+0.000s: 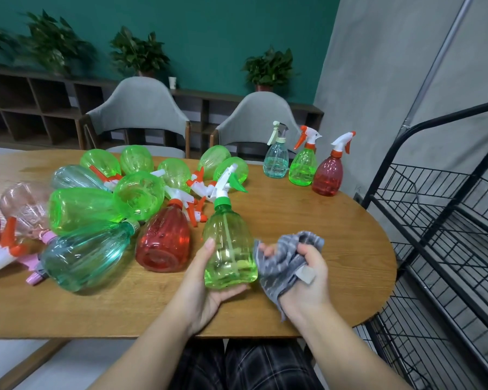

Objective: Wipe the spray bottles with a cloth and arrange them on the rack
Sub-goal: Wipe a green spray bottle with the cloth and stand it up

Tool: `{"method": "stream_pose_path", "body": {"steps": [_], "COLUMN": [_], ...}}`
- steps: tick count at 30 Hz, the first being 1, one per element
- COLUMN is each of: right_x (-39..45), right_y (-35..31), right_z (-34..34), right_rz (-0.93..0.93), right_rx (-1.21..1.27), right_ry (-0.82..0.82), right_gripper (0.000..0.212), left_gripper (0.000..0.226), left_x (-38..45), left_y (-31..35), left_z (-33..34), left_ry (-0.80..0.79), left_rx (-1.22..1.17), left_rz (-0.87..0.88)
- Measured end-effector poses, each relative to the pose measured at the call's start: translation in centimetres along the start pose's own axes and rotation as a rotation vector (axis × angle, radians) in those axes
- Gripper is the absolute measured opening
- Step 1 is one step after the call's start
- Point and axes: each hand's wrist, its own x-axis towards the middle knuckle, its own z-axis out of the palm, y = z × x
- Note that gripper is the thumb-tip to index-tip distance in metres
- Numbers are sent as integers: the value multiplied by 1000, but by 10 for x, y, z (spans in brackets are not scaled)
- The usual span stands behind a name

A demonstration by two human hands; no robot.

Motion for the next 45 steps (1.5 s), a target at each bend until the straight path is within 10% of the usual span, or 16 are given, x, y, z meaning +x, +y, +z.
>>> {"method": "stream_pose_path", "body": {"steps": [7, 11, 20, 26, 30, 35, 45], "right_x": [12, 11, 4, -2, -5, 4, 2], "right_y": [1, 11, 19, 20, -2, -23, 13], "right_z": [19, 22, -2, -18, -8, 9, 22], "right_rz": [7, -234, -603, -553, -193, -92, -323], "right_rx": [-265, -762, -1017, -742, -225, 66, -887], "right_ry": [10, -134, -395, -403, -10, 210, -145], "right_gripper": [34, 25, 29, 30, 32, 31, 33], "left_gripper": [48, 58, 66, 100, 73, 116, 35], "left_x": [-2, 1, 1, 3, 2, -1, -2], "left_y": [-2, -4, -1, -5, -7, -4, -1], "left_z": [2, 3, 5, 3, 2, -1, 4], "left_ry": [-68, -69, -76, 31, 35, -38, -84], "left_rx": [111, 116, 123, 144, 165, 160, 119], "left_rz": [24, 64, 1, 47, 46, -16, 14]}}
